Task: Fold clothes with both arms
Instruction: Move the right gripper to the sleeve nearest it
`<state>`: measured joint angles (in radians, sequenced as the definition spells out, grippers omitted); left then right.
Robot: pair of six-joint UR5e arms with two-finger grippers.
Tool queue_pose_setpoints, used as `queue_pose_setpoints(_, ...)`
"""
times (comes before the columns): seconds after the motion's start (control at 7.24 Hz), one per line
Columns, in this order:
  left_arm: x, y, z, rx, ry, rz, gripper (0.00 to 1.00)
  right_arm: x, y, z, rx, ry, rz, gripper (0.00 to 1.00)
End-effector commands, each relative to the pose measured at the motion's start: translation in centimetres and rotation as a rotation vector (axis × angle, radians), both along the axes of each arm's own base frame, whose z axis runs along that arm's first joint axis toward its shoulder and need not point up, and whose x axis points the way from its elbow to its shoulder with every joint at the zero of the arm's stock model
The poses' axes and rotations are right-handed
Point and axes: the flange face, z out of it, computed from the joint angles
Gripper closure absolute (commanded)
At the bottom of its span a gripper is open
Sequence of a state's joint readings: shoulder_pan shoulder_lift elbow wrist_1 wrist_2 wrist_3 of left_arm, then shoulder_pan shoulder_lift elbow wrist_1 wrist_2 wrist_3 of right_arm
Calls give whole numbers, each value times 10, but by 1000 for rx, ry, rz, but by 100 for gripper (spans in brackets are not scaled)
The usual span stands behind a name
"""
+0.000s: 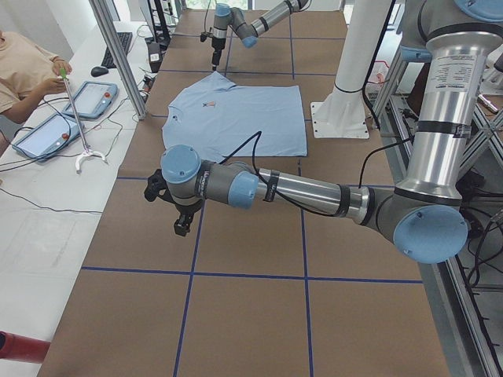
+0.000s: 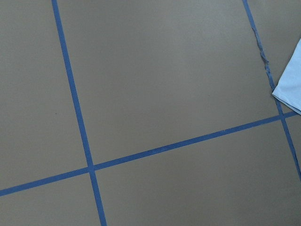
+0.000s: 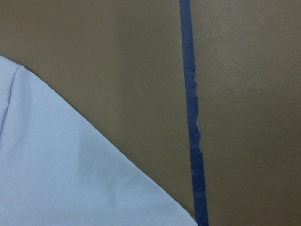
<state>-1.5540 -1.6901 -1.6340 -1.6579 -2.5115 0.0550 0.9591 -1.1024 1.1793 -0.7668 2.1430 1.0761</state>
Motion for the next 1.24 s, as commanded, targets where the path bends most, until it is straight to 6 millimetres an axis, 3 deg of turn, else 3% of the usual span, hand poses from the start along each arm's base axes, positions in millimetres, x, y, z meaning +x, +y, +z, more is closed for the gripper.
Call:
queue_pose_setpoints(0.0,0,0,-1,18,-1,-1,0,-9,-8,6,-6,21,14,10)
queue_pose_setpoints(0.14,0,0,-2,23,-3,0,0,-8,-6,10,-13,24,15,21)
queue_pose_setpoints(0.41,0,-1,-3,28,-5,0,0,-6,0,17,-26,23,9,29)
queue_pose_setpoints(0.55,0,-1,-3,29,-5,1,0,-7,0,16,-28,21,8,41)
queue_pose_setpoints(0.69,0,0,-2,28,-5,1,0,-6,0,16,-43,16,20,60)
queue_pose_setpoints(0.83,0,0,-3,29,-5,1,0,-7,0,12,-43,10,20,95)
queue_pose_setpoints(1.1,0,0,-2,29,-7,1,0,-7,1,8,-45,-2,10,100)
